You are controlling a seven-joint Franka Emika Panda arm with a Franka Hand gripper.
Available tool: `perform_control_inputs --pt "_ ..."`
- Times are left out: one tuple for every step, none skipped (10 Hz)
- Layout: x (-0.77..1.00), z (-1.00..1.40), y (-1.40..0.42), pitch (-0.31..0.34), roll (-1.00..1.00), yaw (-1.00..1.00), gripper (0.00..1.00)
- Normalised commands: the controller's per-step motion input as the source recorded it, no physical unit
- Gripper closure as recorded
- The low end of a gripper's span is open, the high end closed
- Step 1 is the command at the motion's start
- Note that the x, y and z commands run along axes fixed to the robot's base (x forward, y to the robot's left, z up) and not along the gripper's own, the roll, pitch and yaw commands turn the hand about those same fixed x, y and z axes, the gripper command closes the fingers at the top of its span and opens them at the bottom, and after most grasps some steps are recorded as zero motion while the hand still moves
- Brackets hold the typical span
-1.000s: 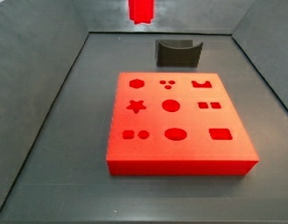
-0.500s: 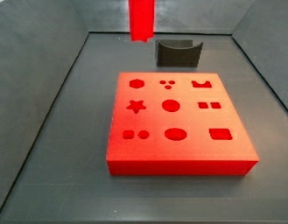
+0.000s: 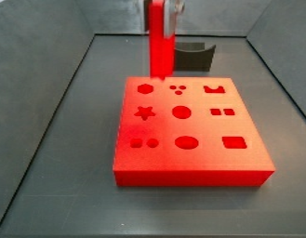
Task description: Insert the star object.
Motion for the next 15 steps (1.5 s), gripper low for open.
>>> perform_control_inputs --pt "0.06 -0.61 -0.40 0.000 0.37 0.00 1.00" --pt "0.22 -0.54 -0.60 0.000 0.38 0.07 1.00" --pt "0.06 -0.34 -0.13 0.000 0.25 0.12 1.00" --pt "-0.06 -0.17 0.00 0.000 0.04 0.00 1.00" --pt "-0.24 -0.31 0.15 0.000 0.00 0.00 1.00" --pt "-0.29 -0.28 0.22 0.000 0.00 0.23 1.00" --pt "-0.17 -0.25 0.23 0.090 0.02 0.53 1.00" --pt "-0.08 -0.27 0.13 0.067 0.00 0.56 1.00" --pt "0.06 -0.19 0.00 0.000 -0.01 0.39 1.00" --pt "0.00 -0.09 -0.14 -0.057 0.00 0.15 1.00" --pt "0.00 -0.11 -0.16 -0.041 0.00 0.03 1.00" --pt "-0.06 -0.07 -0.19 -0.100 0.02 -0.15 1.00" --pt "-0.09 0.00 -0.02 -0.153 0.00 -0.57 1.00" --pt "0.00 0.00 0.00 -0.136 0.00 -0.49 1.00" --pt "0.00 0.00 0.05 -0.043 0.00 -0.31 1.00"
